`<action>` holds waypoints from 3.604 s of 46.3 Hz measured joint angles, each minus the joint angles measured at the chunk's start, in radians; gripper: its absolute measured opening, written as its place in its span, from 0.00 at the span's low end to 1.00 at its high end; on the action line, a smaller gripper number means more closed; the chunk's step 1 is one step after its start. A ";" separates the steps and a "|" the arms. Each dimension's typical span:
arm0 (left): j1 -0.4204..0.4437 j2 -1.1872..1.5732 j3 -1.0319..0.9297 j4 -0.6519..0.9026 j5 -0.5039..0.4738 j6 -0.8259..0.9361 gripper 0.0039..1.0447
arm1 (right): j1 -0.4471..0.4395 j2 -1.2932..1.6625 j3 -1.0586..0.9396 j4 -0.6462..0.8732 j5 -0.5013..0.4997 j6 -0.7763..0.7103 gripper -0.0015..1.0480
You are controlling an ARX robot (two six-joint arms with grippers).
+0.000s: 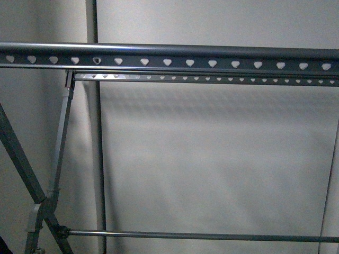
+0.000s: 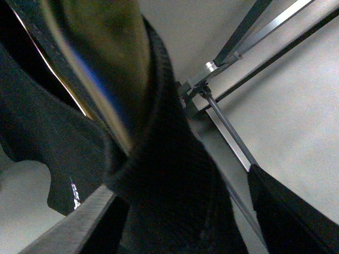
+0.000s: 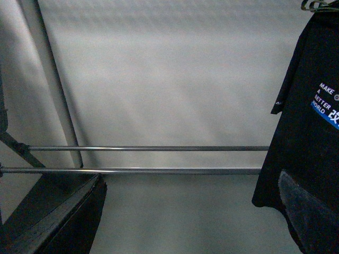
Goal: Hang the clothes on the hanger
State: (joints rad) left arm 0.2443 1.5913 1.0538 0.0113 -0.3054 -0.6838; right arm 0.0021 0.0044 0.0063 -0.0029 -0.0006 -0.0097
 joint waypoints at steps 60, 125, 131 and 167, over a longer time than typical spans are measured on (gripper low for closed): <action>-0.232 -0.218 0.010 -0.484 1.184 1.856 0.04 | 0.000 0.000 0.000 0.000 0.000 0.000 0.93; -0.312 -0.149 0.051 -0.334 1.118 2.078 0.04 | -0.298 1.043 0.770 -0.185 -0.887 -1.341 0.93; -0.312 -0.149 0.051 -0.334 1.120 2.081 0.04 | -0.199 1.176 0.928 -0.181 -0.800 -1.553 0.93; -0.312 -0.149 0.051 -0.334 1.119 2.097 0.04 | 0.059 1.538 1.167 -0.158 -0.531 -1.448 0.46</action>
State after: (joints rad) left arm -0.0677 1.4425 1.1053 -0.3225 0.8139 1.4128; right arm 0.0612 1.5425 1.1732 -0.1604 -0.5312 -1.4582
